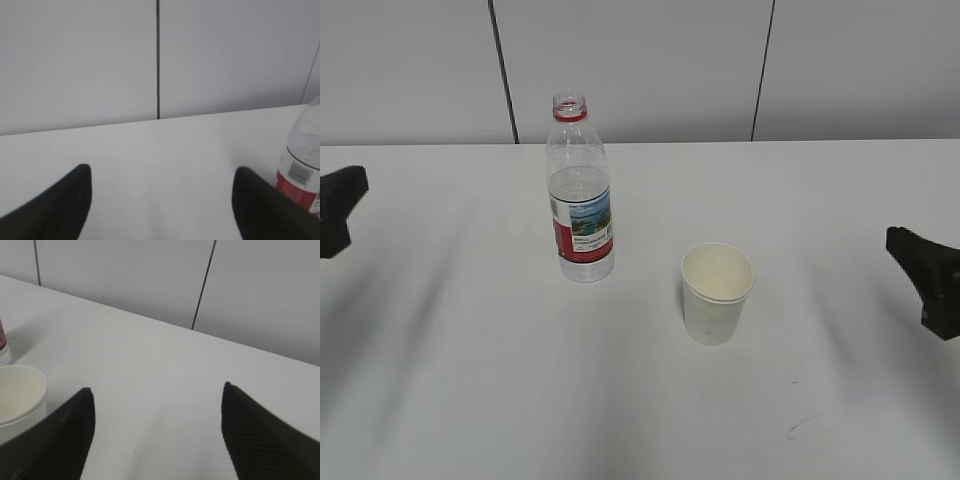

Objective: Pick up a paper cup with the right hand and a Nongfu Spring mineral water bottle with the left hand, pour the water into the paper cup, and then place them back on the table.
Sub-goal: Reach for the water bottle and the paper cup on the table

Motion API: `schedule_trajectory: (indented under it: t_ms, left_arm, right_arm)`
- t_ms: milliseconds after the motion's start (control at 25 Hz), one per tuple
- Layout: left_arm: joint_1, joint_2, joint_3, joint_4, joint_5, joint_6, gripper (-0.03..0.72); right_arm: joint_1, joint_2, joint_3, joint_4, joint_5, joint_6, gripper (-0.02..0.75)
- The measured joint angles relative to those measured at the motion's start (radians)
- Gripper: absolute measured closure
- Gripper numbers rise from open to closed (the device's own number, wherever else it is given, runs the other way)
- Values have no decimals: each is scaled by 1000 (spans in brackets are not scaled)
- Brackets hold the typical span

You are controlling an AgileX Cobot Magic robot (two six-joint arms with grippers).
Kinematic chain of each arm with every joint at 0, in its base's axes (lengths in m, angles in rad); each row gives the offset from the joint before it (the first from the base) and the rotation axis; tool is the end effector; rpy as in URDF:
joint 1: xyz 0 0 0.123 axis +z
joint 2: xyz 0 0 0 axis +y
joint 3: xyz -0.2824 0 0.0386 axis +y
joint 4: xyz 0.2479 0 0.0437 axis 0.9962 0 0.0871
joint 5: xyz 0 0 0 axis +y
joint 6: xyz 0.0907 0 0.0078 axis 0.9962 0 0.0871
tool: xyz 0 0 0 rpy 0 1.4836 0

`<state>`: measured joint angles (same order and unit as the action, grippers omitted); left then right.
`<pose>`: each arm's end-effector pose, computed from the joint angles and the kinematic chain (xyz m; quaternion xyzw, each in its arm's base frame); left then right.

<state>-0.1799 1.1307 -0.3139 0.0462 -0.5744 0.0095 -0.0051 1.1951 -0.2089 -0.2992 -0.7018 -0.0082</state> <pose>0.2023 -0.0391 0.2299 0.0946 0.7540 -0.0523 0.6479 0.1928 0.0163 0.1977 -0.1502 0.7644 -0.0019 0.6270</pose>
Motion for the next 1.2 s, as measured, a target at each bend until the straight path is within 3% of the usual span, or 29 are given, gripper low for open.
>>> schedule_trajectory:
  t_ms: [320,680,920,1200]
  left_arm:
    - [-99,142,0,7,-24,0,169]
    - [-106,146,-1,42,-12,0,169]
    - [-106,146,-1,48,-11,0,169]
    - [-106,146,-1,51,-10,0,169]
  right_arm:
    - [0,201,-5,-143,-154,39,157]
    - [0,518,-13,-277,-417,34,157]
    - [0,721,-42,-310,-432,-59,157]
    - [0,788,-136,-400,-440,-62,156]
